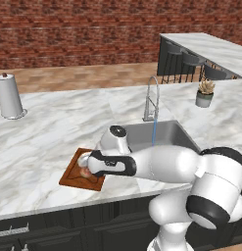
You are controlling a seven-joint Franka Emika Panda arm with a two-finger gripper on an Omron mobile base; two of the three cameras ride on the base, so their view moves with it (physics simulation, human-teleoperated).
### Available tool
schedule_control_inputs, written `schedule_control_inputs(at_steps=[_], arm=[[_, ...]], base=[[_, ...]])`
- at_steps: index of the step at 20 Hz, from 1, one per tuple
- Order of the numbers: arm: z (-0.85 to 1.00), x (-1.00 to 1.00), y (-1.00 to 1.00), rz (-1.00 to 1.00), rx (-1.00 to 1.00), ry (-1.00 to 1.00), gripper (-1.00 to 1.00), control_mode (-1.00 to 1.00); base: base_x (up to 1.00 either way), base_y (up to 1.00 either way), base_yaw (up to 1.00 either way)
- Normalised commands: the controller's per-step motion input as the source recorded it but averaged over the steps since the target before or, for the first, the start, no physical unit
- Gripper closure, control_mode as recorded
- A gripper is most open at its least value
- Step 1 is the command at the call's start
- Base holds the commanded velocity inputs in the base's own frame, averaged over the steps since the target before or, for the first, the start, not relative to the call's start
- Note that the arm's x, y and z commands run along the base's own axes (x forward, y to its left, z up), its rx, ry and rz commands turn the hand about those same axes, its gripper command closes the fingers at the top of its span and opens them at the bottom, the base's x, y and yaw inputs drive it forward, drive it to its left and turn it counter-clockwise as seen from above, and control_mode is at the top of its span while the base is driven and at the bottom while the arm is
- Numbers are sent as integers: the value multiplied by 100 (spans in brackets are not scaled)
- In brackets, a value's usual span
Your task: Pick the peach, pear from the sink and place them on the cutting board to airdry. Then turn off the sink faucet.
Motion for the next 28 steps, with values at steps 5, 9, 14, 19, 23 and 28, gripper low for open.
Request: schedule_control_inputs(at_steps=[5,9,14,19,23,28], arm=[[55,-14,-34,-5,3,0,-100,-100],[63,-10,-33,-6,4,4,-100,-100],[72,-3,-24,-10,0,9,-100,-100],[57,-10,-21,-10,0,11,-100,-100],[39,-19,-7,-14,0,13,-100,-100],[20,-30,-5,-16,0,1,-100,-100]], base=[[0,0,0],[0,0,0],[0,0,0],[0,0,0],[0,0,0],[0,0,0]])
